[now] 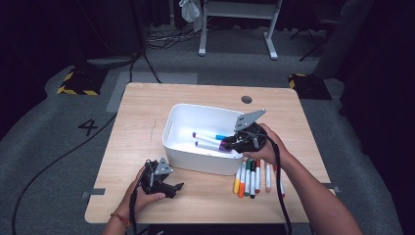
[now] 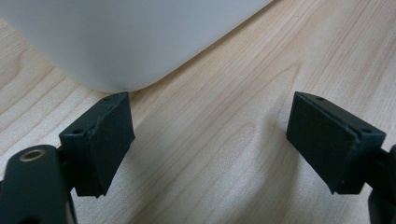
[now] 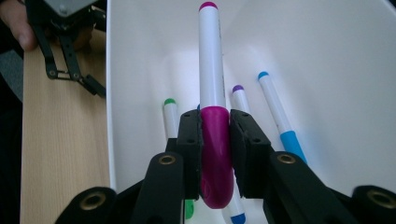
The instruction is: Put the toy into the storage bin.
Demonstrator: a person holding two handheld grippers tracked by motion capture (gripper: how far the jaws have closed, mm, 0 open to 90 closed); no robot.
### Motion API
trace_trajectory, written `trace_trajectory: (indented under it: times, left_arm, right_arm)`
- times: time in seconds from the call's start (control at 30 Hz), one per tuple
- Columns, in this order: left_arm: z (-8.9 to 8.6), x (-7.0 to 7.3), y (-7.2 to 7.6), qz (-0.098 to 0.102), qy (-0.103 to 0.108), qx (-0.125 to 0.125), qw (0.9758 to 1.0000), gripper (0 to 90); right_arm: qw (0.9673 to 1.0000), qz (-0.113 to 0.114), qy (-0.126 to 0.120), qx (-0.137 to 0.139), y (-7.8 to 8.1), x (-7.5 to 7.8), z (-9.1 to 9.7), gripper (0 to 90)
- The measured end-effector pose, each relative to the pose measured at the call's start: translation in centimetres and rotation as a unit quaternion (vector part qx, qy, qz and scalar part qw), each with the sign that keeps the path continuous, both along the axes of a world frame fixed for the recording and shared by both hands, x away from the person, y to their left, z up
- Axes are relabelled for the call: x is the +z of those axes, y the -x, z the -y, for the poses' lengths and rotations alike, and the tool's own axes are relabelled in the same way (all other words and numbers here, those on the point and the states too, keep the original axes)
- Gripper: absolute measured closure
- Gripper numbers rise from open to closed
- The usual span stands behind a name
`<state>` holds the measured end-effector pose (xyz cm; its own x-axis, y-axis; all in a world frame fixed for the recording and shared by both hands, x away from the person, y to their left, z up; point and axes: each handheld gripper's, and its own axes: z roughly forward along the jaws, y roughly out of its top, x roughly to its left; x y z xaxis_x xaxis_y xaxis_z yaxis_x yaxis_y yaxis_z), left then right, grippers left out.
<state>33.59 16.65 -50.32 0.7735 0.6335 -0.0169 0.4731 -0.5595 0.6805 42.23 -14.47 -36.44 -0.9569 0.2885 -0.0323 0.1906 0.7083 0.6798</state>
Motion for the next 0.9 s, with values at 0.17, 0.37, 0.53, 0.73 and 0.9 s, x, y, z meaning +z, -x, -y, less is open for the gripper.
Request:
trace_trajectory:
  times: [0.17, 0.37, 0.53, 0.73, 0.9]
  left_arm:
    - [0.0, 0.0, 0.0, 0.0, 0.0, 0.0, 1.0, 15.0]
    - [0.0, 0.0, 0.0, 0.0, 0.0, 0.0, 1.0, 15.0]
    - [0.0, 0.0, 0.0, 0.0, 0.0, 0.0, 1.0, 15.0]
    - [0.0, 0.0, 0.0, 0.0, 0.0, 0.0, 1.0, 15.0]
    - [0.0, 0.0, 0.0, 0.0, 0.0, 0.0, 1.0, 15.1]
  right_arm:
    - [0.9993, -0.017, 0.032, 0.014, -0.2, -0.6, -0.6, 75.2]
    - [0.9981, -0.024, 0.054, 0.018, -0.3, -0.5, -1.0, 75.2]
    - [0.997, -0.03, 0.067, 0.024, -0.1, -0.5, -1.3, 71.5]
    - [0.999, -0.017, 0.04, -0.003, -0.1, 0.0, -0.3, 60.6]
    - [0.9982, 0.03, -0.006, -0.052, 1.0, 1.5, 2.7, 54.0]
